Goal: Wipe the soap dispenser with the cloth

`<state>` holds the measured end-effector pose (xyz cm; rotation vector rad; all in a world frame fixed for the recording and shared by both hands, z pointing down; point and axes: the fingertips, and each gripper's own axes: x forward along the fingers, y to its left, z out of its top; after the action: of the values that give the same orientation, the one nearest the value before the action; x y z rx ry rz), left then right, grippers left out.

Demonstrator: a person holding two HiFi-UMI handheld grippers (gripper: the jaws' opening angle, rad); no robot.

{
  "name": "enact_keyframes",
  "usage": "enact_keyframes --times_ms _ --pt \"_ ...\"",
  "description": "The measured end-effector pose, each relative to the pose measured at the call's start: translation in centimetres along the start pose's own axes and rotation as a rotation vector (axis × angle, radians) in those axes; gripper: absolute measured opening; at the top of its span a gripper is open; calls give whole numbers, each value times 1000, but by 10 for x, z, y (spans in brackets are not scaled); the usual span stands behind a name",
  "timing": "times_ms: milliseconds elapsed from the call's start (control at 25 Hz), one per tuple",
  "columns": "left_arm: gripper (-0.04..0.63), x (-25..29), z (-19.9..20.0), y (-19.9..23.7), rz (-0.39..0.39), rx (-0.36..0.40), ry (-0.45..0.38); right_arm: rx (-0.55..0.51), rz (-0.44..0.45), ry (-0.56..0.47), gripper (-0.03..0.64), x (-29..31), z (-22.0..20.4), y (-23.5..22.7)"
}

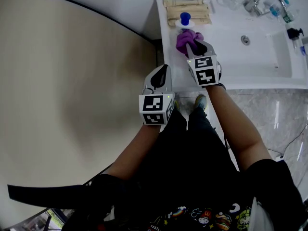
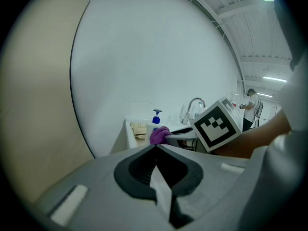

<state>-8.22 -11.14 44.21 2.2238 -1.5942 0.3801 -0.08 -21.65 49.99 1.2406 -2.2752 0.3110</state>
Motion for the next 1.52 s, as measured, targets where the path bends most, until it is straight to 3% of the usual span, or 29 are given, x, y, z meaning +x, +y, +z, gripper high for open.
enact_keyframes --times_ms 280,600,760,1240,1520 --pt "2 -7 -3 12 13 -10 -4 -21 53 -27 104 9 17 37" --pt "2 -19 0 36 49 -14 -17 -78 59 -210 104 5 106 55" --pt "2 -22 -1 49 57 -17 -18 -96 24 -267 104 2 129 55" --pt "2 -10 -18 73 30 0 53 -10 31 -112 104 59 67 54" --pt "2 -9 -29 86 45 -9 70 126 62 -85 104 74 50 54"
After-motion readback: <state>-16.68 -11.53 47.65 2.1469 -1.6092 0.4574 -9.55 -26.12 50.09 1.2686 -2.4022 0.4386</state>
